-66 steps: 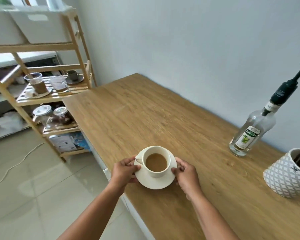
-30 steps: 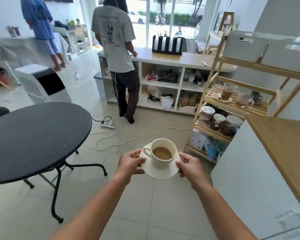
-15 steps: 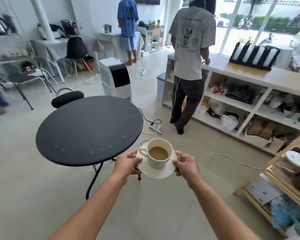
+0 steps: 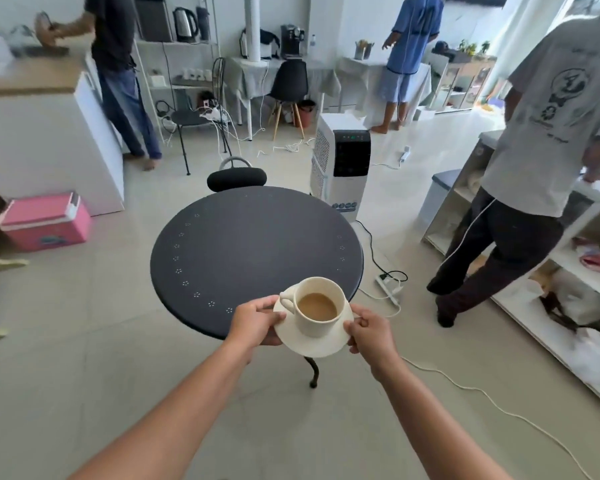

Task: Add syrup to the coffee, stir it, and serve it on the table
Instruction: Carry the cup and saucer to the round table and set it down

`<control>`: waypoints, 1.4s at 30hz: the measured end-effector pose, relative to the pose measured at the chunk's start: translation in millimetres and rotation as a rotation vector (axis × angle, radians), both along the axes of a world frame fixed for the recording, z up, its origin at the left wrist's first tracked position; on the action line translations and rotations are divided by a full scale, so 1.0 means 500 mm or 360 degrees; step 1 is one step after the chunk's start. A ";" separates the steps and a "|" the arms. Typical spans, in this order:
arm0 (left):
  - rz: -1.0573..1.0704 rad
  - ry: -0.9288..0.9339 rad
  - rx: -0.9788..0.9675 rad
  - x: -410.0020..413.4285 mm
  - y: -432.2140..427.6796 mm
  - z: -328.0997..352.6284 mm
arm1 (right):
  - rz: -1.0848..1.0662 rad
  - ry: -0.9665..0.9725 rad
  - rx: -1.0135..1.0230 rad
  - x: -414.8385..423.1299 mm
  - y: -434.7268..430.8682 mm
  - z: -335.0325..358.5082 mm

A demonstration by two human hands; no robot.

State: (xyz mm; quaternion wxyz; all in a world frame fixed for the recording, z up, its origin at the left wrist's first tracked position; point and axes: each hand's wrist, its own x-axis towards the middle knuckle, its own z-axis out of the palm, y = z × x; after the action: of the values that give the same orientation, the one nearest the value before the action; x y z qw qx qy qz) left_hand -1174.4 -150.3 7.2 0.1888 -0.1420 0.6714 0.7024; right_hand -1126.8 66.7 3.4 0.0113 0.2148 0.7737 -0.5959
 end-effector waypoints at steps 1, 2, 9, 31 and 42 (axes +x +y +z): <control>0.0042 -0.0020 0.0024 -0.018 -0.002 -0.006 | 0.0030 -0.0012 0.0008 -0.024 -0.002 -0.005; 0.0084 -0.0041 0.0052 -0.035 -0.006 -0.012 | 0.0057 -0.0027 0.0011 -0.048 -0.006 -0.011; 0.0204 -0.0049 -0.0002 -0.183 -0.039 -0.052 | 0.0143 -0.0030 -0.0006 -0.220 -0.039 -0.039; 0.0425 -0.0286 -0.0108 -0.621 -0.107 -0.141 | 0.0266 -0.0202 -0.0024 -0.704 -0.111 -0.134; 0.0700 -0.0457 -0.0149 -0.717 -0.085 -0.191 | 0.0372 -0.0403 -0.0081 -0.868 -0.099 -0.216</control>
State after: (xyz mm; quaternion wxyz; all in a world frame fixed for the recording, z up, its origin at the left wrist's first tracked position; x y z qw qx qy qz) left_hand -1533.0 -192.8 -88.3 0.1182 -0.3914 0.6225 0.6674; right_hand -1560.6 17.3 -104.6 0.1834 0.1964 0.7704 -0.5782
